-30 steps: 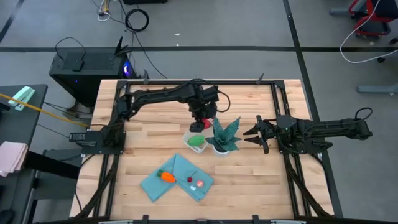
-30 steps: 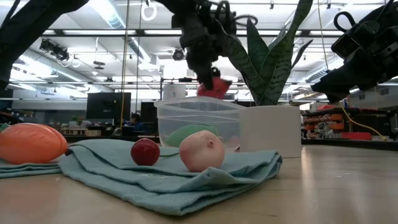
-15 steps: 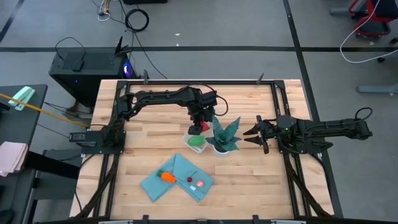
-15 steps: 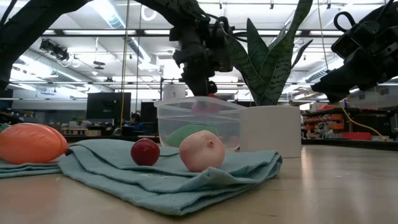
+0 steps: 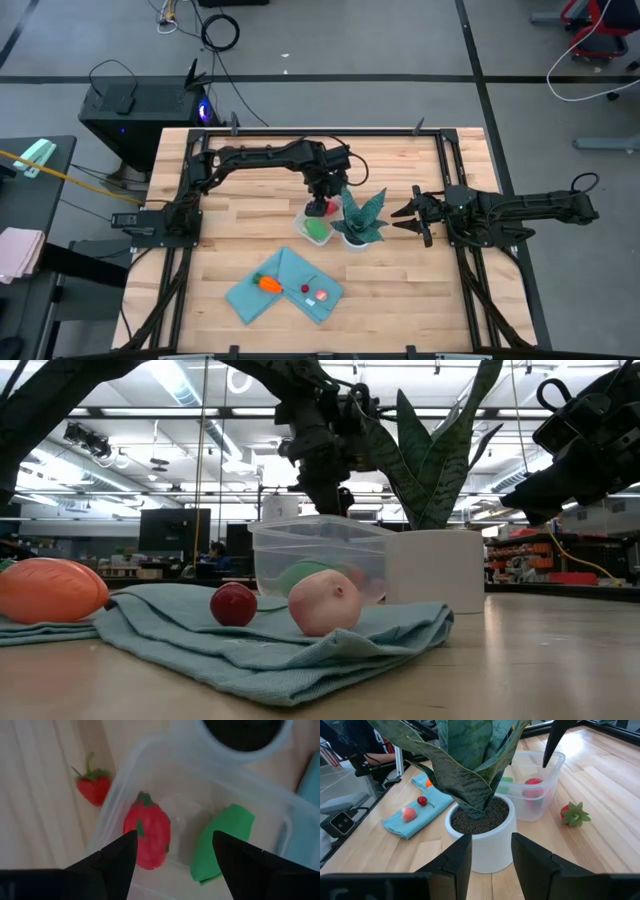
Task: Pick and placing Produce into tupperware
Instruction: Put the strawberry into the container
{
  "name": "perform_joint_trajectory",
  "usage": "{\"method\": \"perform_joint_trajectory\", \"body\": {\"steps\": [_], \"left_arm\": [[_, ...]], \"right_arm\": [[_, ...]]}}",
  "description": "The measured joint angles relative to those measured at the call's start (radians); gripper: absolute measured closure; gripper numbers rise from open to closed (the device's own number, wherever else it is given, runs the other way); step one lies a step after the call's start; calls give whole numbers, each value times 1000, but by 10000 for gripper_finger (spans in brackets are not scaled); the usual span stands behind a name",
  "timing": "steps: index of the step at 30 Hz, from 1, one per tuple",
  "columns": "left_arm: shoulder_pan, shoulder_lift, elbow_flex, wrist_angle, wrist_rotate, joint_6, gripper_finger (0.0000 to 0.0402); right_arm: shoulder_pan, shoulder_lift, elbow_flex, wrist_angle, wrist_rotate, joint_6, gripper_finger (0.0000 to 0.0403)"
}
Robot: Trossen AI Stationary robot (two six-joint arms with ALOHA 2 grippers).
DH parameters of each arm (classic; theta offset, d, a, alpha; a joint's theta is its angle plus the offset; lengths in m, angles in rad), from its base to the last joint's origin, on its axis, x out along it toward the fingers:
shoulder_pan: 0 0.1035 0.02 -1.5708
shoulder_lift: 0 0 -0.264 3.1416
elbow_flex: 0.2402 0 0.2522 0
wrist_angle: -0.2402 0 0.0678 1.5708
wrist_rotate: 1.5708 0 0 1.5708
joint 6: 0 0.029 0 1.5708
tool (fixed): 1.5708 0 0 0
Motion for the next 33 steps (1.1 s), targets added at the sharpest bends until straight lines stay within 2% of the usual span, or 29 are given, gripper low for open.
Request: {"method": "perform_joint_trajectory", "body": {"steps": [10, 15, 21, 28, 30, 33], "left_arm": [[50, -1, 215, -70, -37, 34, 142], [124, -2, 235, -4, -57, -151, 145], [215, -2, 234, -19, -62, -323, 147], [300, -2, 228, -79, -59, -201, 158], [318, -2, 226, -77, 26, -130, 162], [334, -2, 226, -4, 231, -84, 171]], "right_arm": [[0, 0, 0, 0, 0, 0, 258], [0, 0, 0, 0, 0, 0, 258], [0, 0, 0, 0, 0, 0, 258], [0, 0, 0, 1, 21, 29, 258], [0, 0, 0, 1, 39, 40, 258], [-1, 0, 0, 1, 97, 38, 258]]}}
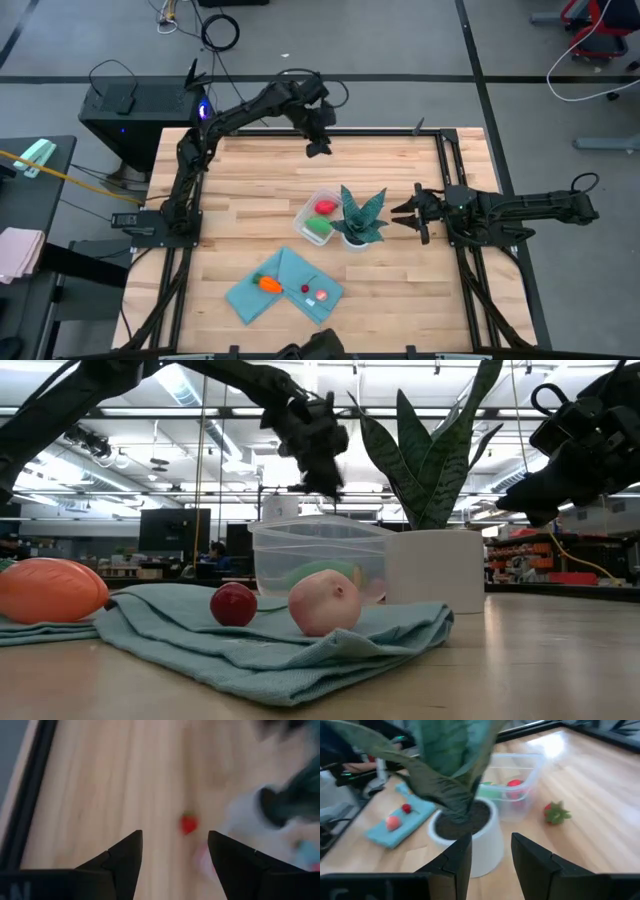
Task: Pick and placing Produce into tupperware
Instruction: Put the strawberry into the container
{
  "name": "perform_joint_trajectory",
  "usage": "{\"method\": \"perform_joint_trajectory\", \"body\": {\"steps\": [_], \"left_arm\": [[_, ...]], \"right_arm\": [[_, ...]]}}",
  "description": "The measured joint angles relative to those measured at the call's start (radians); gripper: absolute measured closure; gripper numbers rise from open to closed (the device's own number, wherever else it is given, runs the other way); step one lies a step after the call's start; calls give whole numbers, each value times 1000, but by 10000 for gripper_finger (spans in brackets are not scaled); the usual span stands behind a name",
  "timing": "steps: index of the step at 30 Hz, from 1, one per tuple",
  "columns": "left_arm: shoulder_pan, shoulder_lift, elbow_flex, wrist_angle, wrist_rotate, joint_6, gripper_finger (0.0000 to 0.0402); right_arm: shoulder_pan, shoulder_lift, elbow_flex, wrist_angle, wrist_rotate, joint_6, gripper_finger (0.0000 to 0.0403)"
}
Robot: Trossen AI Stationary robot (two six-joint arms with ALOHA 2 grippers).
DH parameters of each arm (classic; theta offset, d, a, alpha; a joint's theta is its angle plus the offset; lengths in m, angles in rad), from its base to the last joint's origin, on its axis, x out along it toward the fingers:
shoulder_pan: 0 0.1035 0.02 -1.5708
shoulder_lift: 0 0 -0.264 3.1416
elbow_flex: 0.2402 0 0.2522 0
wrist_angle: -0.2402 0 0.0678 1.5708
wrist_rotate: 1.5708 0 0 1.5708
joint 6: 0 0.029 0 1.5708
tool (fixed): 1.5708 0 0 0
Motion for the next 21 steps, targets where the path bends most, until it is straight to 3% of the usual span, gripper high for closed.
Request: {"method": "perform_joint_trajectory", "body": {"steps": [2, 6, 10, 16, 21], "left_arm": [[0, 0, 0, 55, 39, 2, 178], [5, -34, 0, 100, 20, 55, 193], [40, -110, 0, 133, 12, 79, 205], [73, -233, 2, 195, 53, 80, 209], [85, -254, 2, 230, 285, 68, 212]], "right_arm": [[-3, 0, 0, 0, 60, -1, 258], [-44, 0, 9, -4, 163, -7, 258], [-134, 0, 55, 2, 183, -48, 258], [-297, 39, 120, 2, 89, -67, 258], [-369, 113, 132, 65, 8, -65, 258]]}}
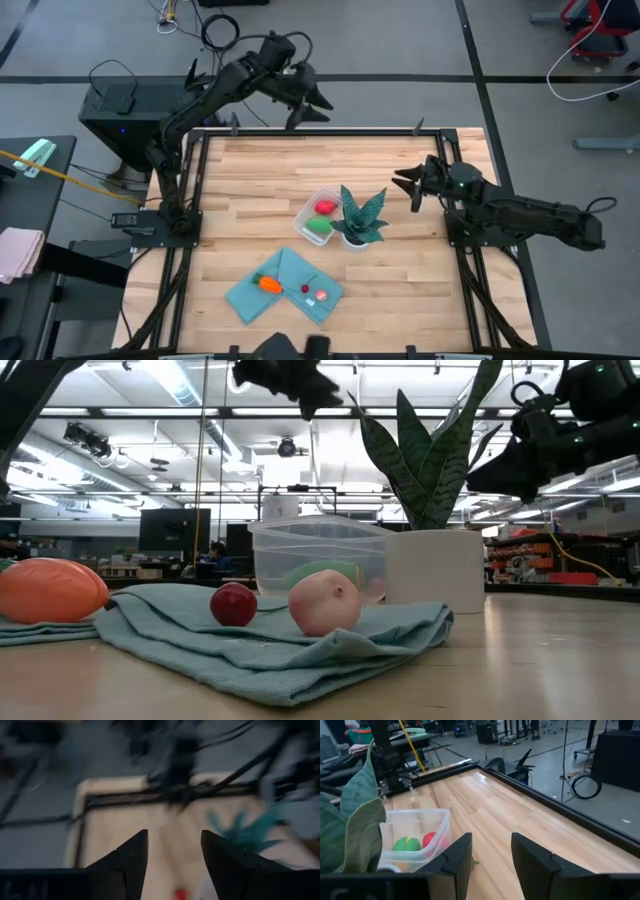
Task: Pick and placing Produce into tupperware
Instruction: Put the strawberry into the container
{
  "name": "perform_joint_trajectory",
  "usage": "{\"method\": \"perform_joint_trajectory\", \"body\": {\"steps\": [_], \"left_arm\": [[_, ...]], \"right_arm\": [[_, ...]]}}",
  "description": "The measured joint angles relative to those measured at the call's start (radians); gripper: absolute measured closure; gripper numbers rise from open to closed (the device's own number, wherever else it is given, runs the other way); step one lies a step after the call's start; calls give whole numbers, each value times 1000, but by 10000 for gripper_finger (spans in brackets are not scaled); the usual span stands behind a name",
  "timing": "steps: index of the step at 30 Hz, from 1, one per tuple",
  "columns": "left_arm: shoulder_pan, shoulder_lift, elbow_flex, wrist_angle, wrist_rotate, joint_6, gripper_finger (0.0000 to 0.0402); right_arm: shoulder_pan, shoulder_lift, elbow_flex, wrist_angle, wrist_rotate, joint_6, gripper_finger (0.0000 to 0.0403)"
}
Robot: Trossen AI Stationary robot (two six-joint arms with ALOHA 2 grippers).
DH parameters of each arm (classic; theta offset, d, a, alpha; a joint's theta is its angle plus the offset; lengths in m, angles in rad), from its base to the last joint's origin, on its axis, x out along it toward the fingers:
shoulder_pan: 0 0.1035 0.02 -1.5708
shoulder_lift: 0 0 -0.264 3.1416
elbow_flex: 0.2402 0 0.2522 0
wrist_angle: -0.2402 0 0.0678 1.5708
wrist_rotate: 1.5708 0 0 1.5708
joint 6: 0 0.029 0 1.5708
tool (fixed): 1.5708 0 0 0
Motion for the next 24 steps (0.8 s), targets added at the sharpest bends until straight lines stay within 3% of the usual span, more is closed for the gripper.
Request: {"method": "perform_joint_trajectory", "body": {"steps": [2, 5, 8, 10, 14, 17, 24], "left_arm": [[-8, 3, -1, 40, 120, -12, 216], [-53, 14, -2, 149, 157, -40, 220], [-108, 16, -2, 360, 38, -141, 224], [-138, 12, -1, 497, -119, -239, 228], [-183, 13, -1, 600, -363, -312, 236], [-212, 13, -2, 657, -397, -303, 248], [-251, -36, -2, 1026, -415, -420, 295]], "right_arm": [[-7, 32, 0, 28, -11, 0, 258], [-8, 74, 0, 53, -11, 0, 258], [-8, 106, 2, 62, -11, 0, 258], [-8, 120, 2, 70, -11, 1, 258], [-8, 132, 2, 71, -11, 3, 258], [-8, 133, 2, 71, -12, 10, 258], [-8, 133, 2, 71, -13, -1, 258]]}}
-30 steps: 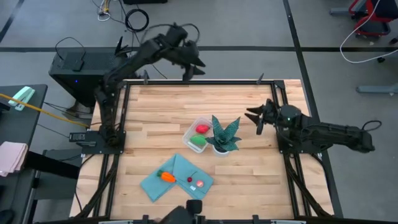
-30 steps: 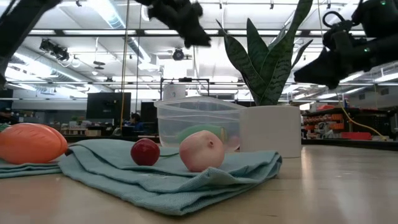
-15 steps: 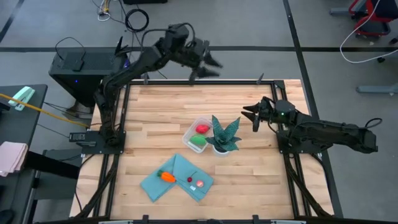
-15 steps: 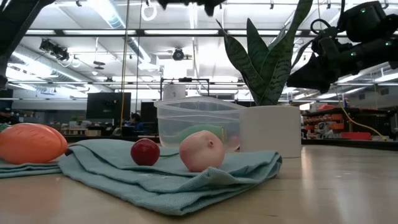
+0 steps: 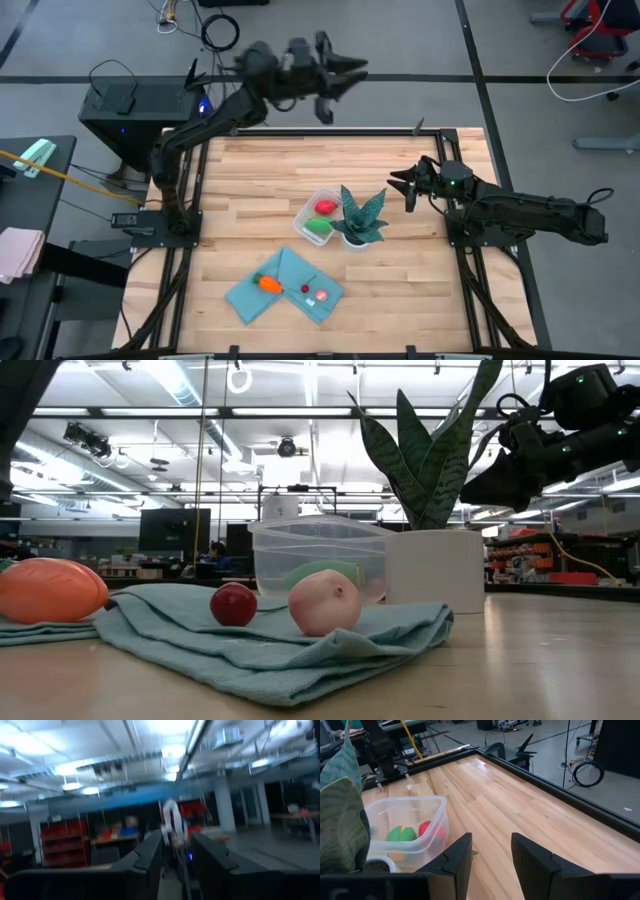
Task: Pick and placing Produce into tupperware
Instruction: Put the strawberry into the container
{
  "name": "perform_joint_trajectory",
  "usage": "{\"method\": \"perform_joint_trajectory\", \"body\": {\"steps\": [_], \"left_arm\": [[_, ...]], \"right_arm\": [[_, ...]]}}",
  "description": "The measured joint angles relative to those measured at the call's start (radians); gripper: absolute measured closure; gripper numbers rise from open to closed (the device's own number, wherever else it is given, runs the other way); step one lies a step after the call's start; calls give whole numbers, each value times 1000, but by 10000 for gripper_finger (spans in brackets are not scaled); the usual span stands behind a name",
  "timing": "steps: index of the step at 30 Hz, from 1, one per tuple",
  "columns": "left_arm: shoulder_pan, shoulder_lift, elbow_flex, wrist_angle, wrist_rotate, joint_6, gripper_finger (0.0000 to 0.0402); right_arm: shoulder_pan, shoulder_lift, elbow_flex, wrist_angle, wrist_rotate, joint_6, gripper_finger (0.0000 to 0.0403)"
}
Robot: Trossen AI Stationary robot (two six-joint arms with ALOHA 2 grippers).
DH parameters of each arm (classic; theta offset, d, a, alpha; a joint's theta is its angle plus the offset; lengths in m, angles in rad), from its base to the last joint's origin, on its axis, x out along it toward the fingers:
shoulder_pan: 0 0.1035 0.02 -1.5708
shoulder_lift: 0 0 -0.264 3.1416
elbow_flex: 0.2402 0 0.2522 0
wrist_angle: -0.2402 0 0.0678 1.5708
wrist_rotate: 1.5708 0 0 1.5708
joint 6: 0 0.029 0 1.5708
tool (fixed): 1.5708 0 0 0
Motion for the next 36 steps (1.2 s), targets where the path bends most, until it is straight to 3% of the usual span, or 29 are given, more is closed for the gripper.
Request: {"method": "perform_joint_trajectory", "body": {"steps": [7, 15, 18, 24, 29, 36], "left_arm": [[-36, -78, -44, 50, 30, 13, 337], [-130, -80, -529, 825, -64, -99, 393], [-108, -113, -705, 994, -78, -151, 394], [3, -316, -1057, 1004, -76, -146, 373], [69, -504, -1342, 1024, -106, -115, 377], [110, -618, -1606, 1007, -148, -110, 392]], "right_arm": [[1, 0, 0, 0, -5, -10, 258], [1, -1, 0, 12, -11, 0, 258], [1, -1, 0, 12, -24, 2, 258], [1, 0, 0, 3, -35, 17, 258], [1, 12, 0, 5, -36, 17, 258], [-34, 86, 0, 45, -36, 72, 258]]}}
